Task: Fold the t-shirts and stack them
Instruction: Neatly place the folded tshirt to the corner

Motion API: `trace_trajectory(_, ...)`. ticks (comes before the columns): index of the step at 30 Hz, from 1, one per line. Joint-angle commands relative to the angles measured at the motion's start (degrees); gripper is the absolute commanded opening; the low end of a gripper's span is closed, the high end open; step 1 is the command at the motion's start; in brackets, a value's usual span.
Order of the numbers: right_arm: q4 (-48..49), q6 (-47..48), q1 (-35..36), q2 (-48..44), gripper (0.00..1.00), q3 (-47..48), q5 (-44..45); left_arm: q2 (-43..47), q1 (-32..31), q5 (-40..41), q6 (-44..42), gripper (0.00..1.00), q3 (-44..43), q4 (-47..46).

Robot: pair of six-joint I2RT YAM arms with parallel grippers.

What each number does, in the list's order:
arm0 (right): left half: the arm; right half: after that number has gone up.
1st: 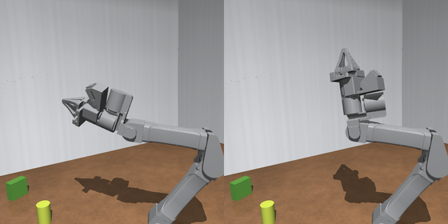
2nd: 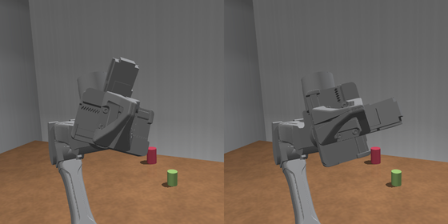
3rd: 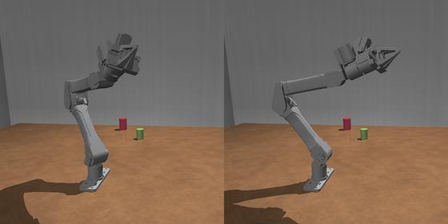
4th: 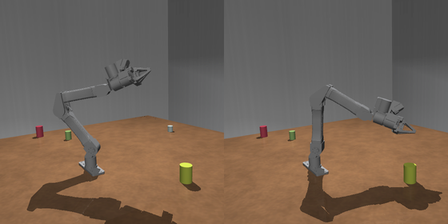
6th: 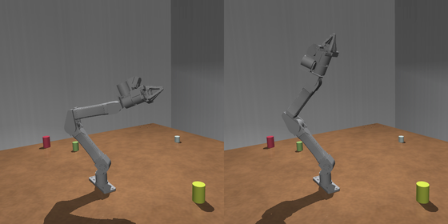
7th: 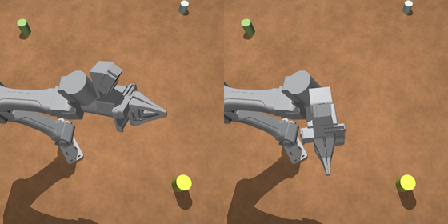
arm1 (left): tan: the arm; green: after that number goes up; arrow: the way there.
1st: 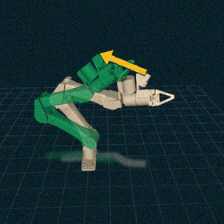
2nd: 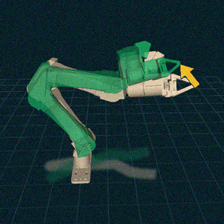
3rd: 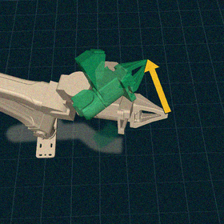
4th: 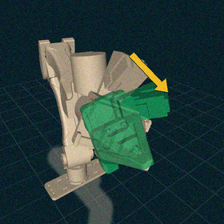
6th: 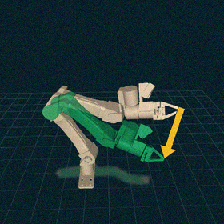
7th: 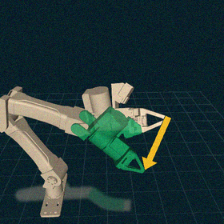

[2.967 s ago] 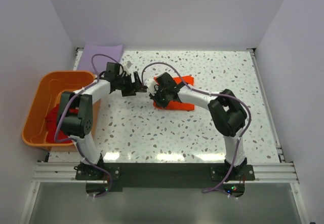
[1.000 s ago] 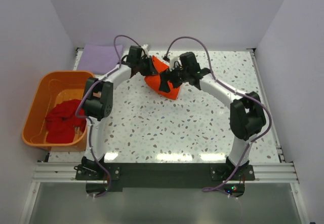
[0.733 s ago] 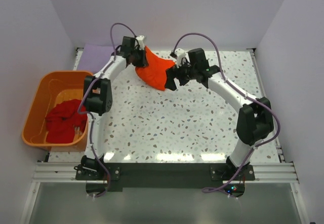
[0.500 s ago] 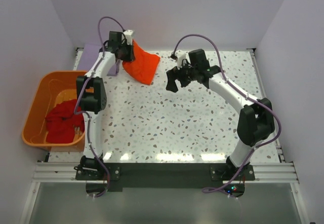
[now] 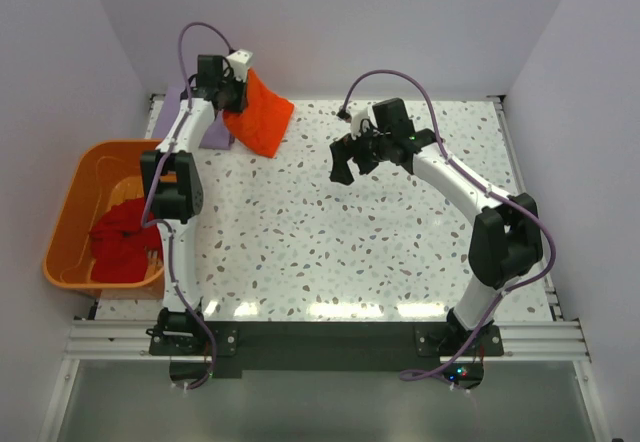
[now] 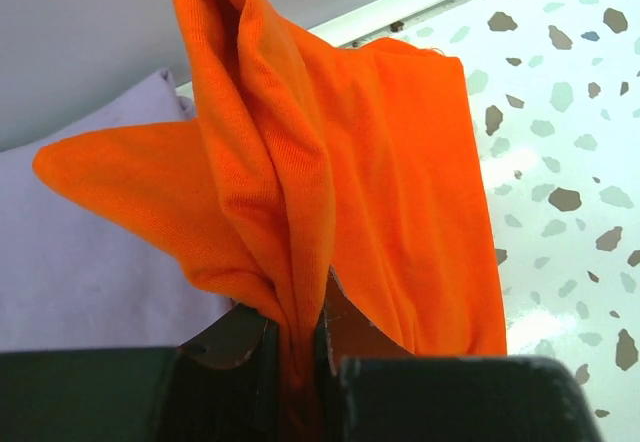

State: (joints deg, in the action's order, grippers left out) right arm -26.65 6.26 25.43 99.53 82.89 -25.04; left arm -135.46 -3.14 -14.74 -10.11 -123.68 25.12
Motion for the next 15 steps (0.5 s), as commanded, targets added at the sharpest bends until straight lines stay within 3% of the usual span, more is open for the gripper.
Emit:
trace_trajectory(1,-0.9,1.0,-0.2,-1.3,0.99,0.9,0.5,5.2,1.5,-0.2,-2.0,0.00,-2.6,-5.3)
trace_trajectory(15,-1.9,2.3,-0.1,-2.4,0.99,0.0,1.0,7.8,3.1,-2.1,-1.6,0.00,-2.0,-7.1)
